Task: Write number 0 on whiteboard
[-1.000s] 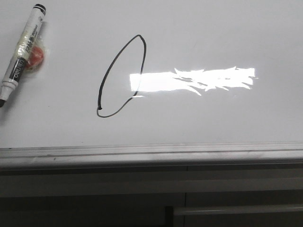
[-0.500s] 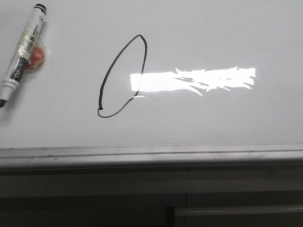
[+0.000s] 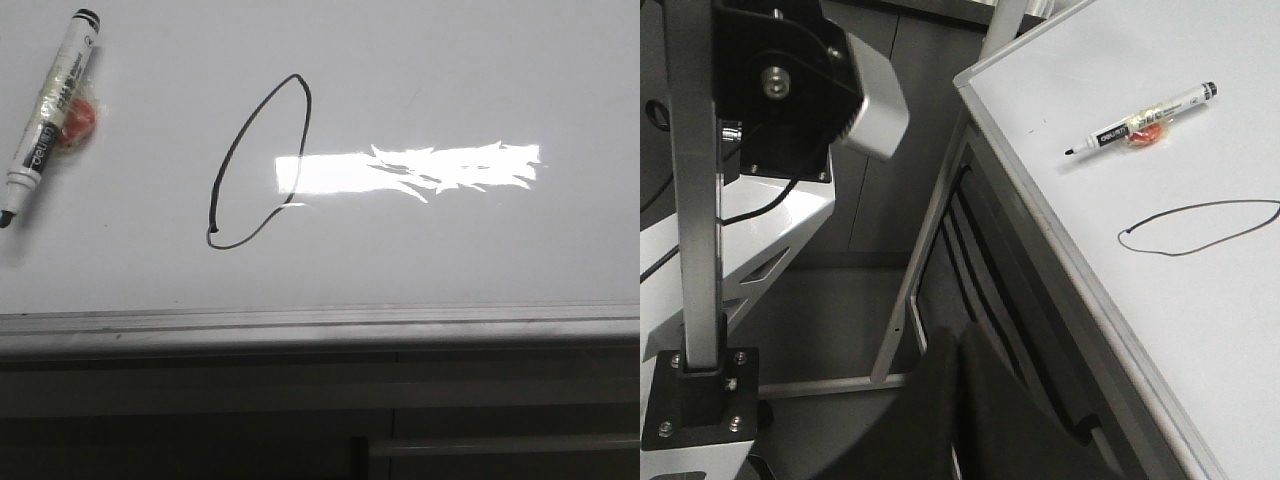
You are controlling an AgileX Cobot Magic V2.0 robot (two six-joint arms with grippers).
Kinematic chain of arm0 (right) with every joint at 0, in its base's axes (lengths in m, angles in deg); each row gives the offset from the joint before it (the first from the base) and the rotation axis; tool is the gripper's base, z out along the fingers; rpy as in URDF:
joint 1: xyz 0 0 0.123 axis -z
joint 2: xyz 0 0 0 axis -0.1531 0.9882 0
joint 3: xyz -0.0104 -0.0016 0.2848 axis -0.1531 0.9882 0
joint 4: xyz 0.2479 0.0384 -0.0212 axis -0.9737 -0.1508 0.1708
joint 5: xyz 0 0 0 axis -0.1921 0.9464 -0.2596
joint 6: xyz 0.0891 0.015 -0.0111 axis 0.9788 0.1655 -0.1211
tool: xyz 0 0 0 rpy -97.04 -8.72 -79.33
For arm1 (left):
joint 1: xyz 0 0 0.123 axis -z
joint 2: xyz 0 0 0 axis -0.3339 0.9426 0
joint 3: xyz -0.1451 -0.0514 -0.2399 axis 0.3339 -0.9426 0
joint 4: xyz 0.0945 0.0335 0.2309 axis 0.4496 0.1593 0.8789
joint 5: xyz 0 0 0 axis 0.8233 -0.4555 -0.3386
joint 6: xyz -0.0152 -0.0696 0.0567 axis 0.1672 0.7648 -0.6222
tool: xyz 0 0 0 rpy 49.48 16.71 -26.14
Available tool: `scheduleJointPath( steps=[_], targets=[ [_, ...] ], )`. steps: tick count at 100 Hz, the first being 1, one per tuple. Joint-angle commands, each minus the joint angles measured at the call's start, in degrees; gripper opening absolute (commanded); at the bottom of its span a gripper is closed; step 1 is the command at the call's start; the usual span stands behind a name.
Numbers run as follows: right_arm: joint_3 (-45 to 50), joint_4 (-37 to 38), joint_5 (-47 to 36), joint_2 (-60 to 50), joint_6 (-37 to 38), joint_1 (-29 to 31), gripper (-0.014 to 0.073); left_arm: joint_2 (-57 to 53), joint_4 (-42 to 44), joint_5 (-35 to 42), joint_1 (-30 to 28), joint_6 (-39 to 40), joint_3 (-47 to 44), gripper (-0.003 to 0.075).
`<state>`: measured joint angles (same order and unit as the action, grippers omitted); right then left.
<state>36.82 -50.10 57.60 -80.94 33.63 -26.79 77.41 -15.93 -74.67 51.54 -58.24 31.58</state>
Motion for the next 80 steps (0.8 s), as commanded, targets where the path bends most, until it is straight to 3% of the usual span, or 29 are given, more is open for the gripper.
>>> scheduleJointPath(
  steps=[1,39,61,80],
  targets=[
    [-1.2,-1.1,-3.2,0.1,0.0,0.2,-0.0069,-0.6,-1.1,3.0,0.5,0.6,1.8,-0.002],
    [-1.2,-1.1,-3.2,0.1,0.0,0.2,-0.0069,-1.5,-0.4,3.1,-0.1,0.4,1.8,-0.002],
    [-1.2,-1.1,-3.2,0.1,0.0,0.2,-0.0069,-5.4,0.3,3.3,-10.5,0.4,1.8,-0.002],
    [-1.2,-1.1,-3.2,0.1,0.0,0.2,-0.0069,-5.4,1.5,3.2,-15.0,0.4,1.8,-0.002]
  ],
)
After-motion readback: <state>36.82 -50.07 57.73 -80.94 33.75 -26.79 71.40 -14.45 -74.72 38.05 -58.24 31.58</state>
